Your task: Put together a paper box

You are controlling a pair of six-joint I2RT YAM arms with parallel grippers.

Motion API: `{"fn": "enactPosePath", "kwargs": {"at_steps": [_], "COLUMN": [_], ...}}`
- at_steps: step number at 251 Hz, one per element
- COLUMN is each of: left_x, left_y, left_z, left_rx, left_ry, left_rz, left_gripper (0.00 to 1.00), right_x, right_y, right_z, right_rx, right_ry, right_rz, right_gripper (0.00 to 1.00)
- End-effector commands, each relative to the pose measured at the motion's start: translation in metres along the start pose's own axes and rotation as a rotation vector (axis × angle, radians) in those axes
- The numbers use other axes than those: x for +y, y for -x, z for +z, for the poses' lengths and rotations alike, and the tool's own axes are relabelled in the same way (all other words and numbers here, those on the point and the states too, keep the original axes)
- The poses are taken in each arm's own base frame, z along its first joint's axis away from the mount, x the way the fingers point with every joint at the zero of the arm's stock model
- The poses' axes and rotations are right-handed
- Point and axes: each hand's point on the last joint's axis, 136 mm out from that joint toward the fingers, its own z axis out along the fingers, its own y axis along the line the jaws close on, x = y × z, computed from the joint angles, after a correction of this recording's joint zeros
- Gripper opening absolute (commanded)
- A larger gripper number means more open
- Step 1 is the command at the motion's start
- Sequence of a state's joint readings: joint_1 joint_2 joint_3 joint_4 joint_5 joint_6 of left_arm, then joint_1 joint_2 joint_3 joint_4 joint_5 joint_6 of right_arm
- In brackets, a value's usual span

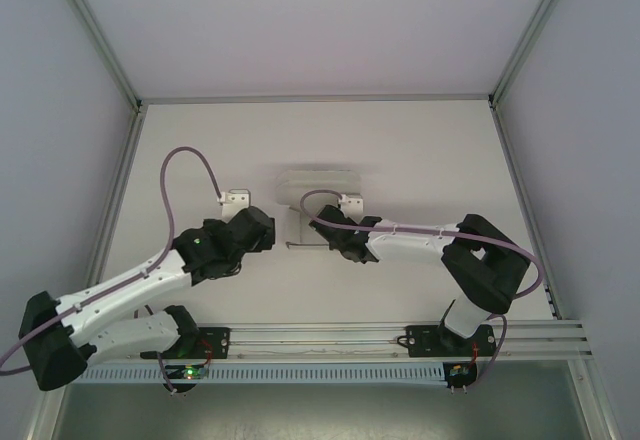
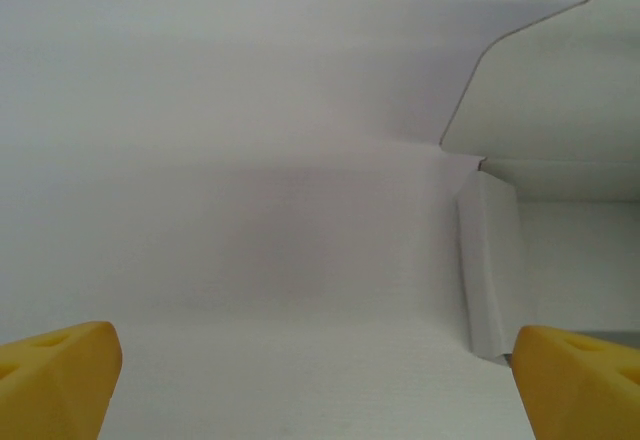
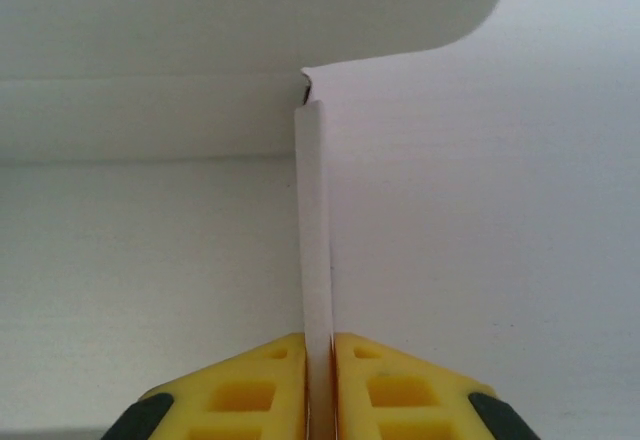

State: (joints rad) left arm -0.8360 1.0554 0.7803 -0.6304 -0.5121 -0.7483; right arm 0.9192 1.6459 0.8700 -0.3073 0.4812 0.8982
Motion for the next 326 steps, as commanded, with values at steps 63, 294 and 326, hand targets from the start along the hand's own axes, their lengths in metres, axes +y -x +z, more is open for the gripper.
{"fn": "enactPosePath", "kwargs": {"at_steps": [63, 294, 326], "left_x": [-0.075, -0.087, -0.075], "left_y": [0.012, 0.020, 0.026], "left_z": [0.047, 0.077, 0.077], "left_rx": [0.062, -0.001, -0.024], "left_ry": [-0.115, -0.137, -0.063], "left_rz": [-0.092, -0.075, -0.066], "left_gripper": [0.86, 0.56, 0.50], "right_x": [-0.004, 0.001, 0.006], "right_y": [-0.001, 0.041, 0.043], "right_z": [0.002, -0.038, -0.045], "right_rx": [-0.032, -0.331, -0.358], "right_ry": [-0.018, 0.090, 0.099], "right_rz": [0.022, 0.113, 0.076], "right_gripper": [0.06, 0.00, 0.00]}}
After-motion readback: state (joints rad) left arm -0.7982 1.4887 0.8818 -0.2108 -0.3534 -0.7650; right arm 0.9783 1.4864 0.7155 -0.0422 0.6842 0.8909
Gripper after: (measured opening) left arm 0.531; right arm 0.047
